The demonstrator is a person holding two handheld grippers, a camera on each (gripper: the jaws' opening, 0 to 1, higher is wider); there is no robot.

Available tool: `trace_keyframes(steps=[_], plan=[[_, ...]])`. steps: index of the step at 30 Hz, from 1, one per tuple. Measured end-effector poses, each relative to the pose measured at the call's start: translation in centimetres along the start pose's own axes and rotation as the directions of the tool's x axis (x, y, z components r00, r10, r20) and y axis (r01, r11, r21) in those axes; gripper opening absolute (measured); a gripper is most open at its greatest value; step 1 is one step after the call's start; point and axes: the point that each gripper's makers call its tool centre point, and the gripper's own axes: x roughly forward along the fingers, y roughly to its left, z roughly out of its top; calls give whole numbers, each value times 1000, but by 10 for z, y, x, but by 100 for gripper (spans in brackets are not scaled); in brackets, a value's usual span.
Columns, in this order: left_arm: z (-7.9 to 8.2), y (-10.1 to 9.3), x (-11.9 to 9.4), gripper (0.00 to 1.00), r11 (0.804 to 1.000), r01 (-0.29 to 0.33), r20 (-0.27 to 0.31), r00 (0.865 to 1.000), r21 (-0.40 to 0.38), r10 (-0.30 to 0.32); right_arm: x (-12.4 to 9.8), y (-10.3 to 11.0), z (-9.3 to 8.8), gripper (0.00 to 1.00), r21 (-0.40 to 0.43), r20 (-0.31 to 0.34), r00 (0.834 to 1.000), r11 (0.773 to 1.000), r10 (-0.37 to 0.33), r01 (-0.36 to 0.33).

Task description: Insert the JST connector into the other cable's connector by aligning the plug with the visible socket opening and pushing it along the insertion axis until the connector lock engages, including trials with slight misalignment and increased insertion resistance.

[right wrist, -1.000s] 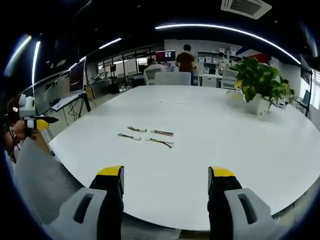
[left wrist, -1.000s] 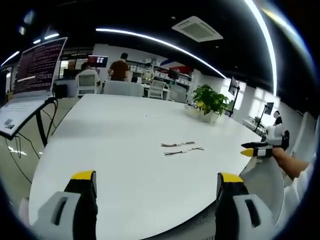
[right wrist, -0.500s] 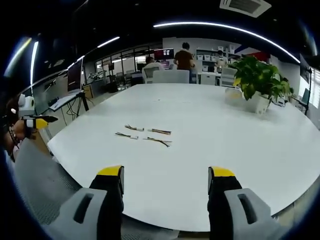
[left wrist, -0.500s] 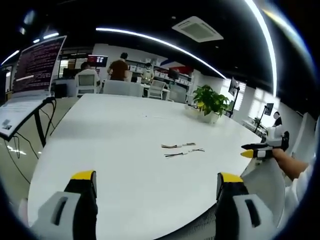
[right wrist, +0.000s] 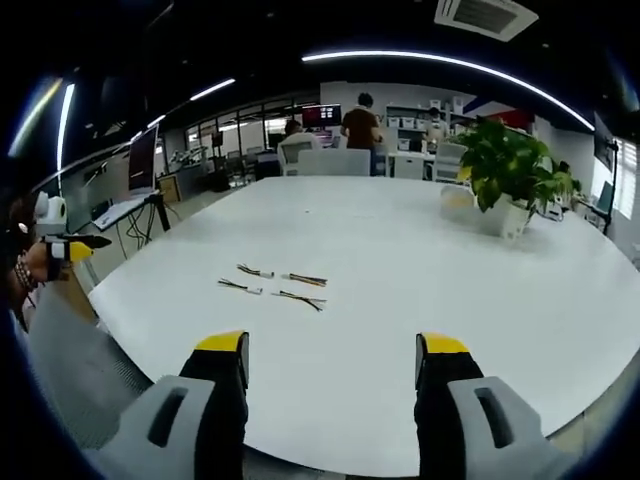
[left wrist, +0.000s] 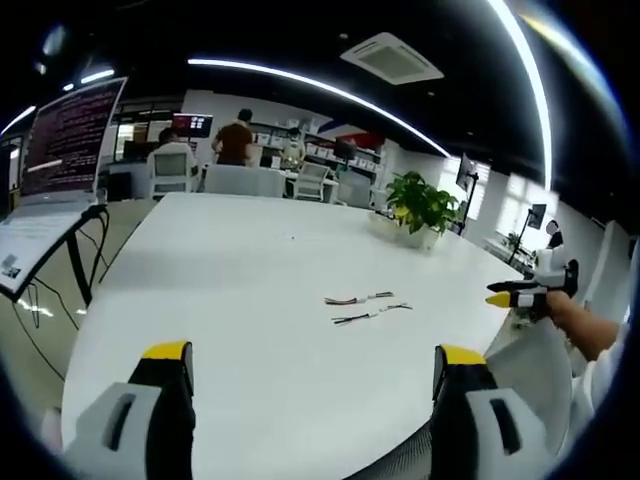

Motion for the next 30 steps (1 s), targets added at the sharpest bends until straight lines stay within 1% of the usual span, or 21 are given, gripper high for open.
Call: trace_keyframes(steps=[2,8,9,14,19,25,30], plan=[[4,2,1,99,1000,2,2,1000,5,-2,1,-2,3,65,2,4,1000,1000,0,0],[23,10,4,99,1000,-1,36,999,12,1,4,-8,13,65,-1,11,1000,1000,3,-3],[25,11,5,99,1000,-2,39,999,14,1,5,-10,17,65,9,20,1000,1000,6,-6],[37,15,9,99,1000,8,48,999,21,-9,7,-19,35,65,4,52,999,1000,-3,2],[49,19,14,99,999,18,59,998,35,-21,10,-28,52,64,-22,82,997,1000,-3,5],[62,27,24,99,998,26,65,997,60,-30,16,-34,65,62,-37,102,995,999,10,-6],[70,27,33,99,995,45,59,997,86,-51,24,-34,75,60,-63,108,994,998,32,-26]])
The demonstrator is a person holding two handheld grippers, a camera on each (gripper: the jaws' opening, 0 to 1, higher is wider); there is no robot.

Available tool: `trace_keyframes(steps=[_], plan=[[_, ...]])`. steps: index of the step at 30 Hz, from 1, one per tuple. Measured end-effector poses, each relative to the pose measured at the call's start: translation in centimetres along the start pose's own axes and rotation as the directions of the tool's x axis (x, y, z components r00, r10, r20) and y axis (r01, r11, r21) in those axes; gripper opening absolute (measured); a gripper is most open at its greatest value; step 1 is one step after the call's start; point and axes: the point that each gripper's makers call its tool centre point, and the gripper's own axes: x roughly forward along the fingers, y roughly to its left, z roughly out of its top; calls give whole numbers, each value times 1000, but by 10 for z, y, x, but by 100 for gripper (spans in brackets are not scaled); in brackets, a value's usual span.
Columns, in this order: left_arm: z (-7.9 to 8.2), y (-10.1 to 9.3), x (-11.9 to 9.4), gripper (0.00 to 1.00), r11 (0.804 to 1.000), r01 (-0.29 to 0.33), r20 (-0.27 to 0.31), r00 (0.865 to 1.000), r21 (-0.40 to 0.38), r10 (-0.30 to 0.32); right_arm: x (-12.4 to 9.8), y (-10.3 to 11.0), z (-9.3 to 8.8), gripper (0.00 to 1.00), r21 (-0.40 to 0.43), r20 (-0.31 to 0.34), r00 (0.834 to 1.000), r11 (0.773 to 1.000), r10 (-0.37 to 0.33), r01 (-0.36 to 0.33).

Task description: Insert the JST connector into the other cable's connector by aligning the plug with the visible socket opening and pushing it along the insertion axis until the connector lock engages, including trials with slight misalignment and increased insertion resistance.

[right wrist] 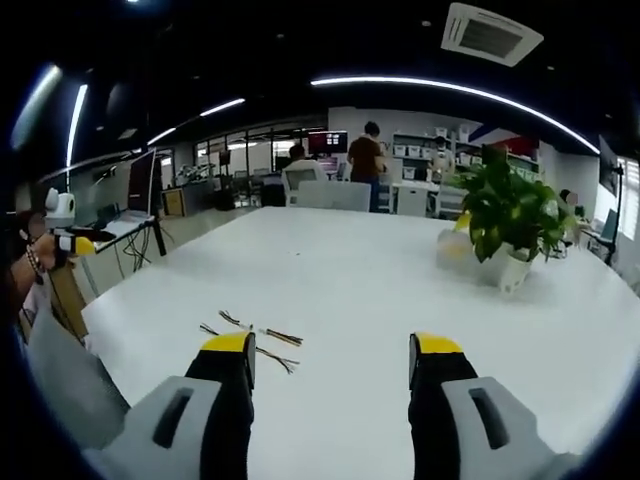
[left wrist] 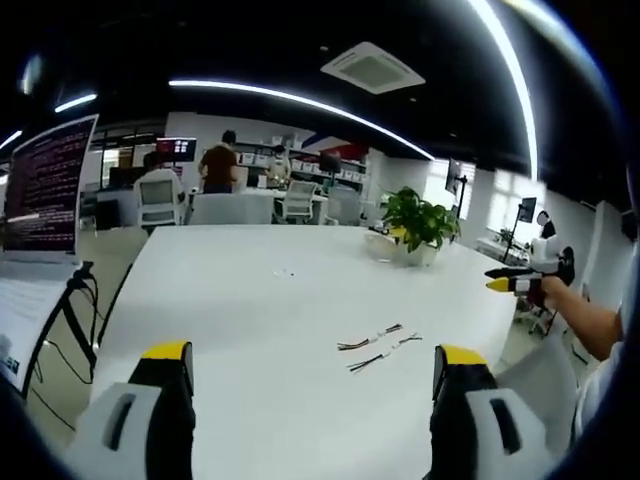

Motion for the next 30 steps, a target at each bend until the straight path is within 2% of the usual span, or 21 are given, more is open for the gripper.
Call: trace_keyframes(steps=[13,16,22,26,30], plan=[[18,-8,34,99,993,74,-35,997,89,-71,30,16,15,60,-50,-20,996,995,88,-89],[22,-15,40,99,989,111,-40,993,101,-108,35,21,21,60,-55,-11,994,992,112,-113],[32,-30,56,98,973,188,-39,982,133,-184,48,32,45,55,-64,53,983,983,175,-172],[47,-40,66,96,960,251,7,967,126,-254,57,36,66,53,-54,104,972,977,211,-207],[59,-46,77,96,946,293,20,954,135,-298,62,40,85,53,-60,143,959,970,244,-238]])
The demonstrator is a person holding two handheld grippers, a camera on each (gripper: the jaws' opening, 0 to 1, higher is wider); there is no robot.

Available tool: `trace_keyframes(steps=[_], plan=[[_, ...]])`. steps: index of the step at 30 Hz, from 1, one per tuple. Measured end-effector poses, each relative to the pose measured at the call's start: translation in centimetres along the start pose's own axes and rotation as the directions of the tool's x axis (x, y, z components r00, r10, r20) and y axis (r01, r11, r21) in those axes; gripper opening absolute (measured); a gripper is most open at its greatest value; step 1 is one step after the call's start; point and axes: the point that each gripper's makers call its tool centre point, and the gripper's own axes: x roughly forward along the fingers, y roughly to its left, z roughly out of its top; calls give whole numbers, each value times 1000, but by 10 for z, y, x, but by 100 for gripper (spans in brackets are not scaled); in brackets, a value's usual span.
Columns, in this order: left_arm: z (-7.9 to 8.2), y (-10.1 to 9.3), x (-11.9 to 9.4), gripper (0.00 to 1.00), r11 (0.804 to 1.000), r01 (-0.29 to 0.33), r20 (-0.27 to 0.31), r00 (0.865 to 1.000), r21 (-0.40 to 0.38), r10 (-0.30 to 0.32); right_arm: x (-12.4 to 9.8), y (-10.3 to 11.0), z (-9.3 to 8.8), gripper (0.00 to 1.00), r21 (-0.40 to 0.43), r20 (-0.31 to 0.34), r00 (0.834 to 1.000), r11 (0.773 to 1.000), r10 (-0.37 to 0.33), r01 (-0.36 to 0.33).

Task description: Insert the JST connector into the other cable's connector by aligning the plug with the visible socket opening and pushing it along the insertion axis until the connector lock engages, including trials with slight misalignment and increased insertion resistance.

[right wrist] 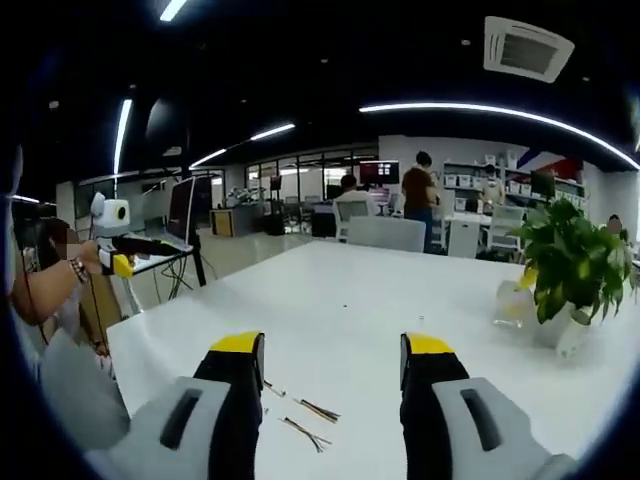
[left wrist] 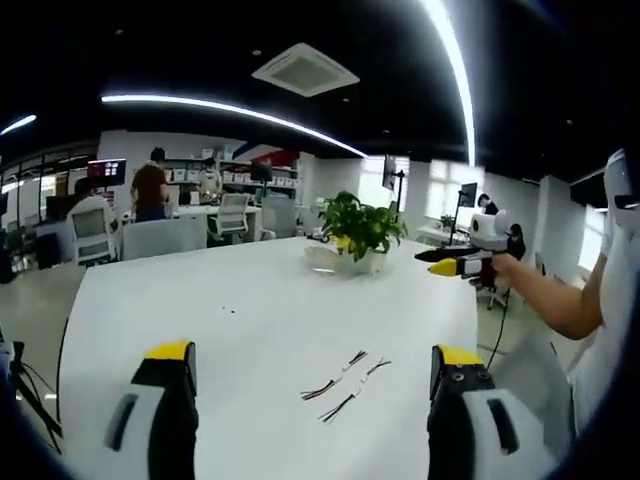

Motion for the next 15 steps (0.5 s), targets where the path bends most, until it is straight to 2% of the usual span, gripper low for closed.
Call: trace_keyframes(steps=[4,5,8,15], plan=[[15,4,9,95,1000,12,34,999,5,-12,9,-4,17,53,-7,38,999,1000,13,-13],[21,4,12,95,1000,23,57,998,-2,-23,12,-7,21,53,-11,49,999,1000,19,-19],[30,1,16,95,998,64,79,995,-7,-63,16,-6,29,53,-23,63,998,999,32,-30],[51,8,28,95,997,77,133,988,0,-76,31,-9,49,52,-51,107,992,997,64,-59]])
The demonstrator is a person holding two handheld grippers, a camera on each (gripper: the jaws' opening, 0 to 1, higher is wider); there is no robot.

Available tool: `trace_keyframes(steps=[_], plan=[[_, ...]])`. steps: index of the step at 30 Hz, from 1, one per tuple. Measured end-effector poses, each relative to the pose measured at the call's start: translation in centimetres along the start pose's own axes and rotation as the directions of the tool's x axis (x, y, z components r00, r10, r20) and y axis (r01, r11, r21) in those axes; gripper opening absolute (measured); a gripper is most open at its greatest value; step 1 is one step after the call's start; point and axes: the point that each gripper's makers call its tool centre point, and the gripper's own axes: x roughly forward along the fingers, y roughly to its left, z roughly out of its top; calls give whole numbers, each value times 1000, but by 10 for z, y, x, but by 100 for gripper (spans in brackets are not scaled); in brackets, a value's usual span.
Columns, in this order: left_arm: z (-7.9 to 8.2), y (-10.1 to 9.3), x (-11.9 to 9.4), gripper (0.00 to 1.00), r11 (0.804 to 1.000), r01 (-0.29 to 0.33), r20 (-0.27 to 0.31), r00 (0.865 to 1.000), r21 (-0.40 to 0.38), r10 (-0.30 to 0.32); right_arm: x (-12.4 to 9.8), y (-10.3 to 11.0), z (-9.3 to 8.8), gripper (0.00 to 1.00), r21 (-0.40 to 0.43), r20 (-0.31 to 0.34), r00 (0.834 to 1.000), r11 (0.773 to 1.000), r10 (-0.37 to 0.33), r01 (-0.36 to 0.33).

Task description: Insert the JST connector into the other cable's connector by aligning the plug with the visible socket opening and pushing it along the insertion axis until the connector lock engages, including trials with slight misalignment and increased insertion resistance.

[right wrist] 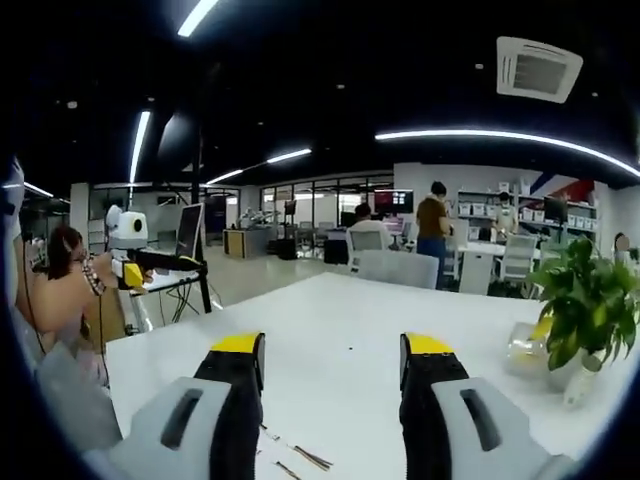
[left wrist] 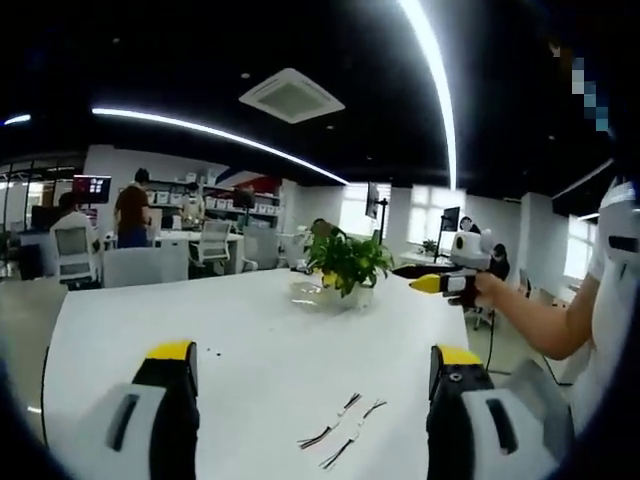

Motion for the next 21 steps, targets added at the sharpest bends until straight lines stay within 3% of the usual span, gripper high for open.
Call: trace_keyframes(steps=[6,12,21], plan=[[8,3,11,93,1000,23,36,999,12,-24,13,-1,2,52,-19,22,999,999,44,-44],[17,6,22,92,999,50,121,991,-13,-48,22,15,-3,52,-56,15,990,989,138,-137],[2,3,43,86,994,105,173,979,2,-104,28,24,-6,51,-44,67,973,975,219,-216]])
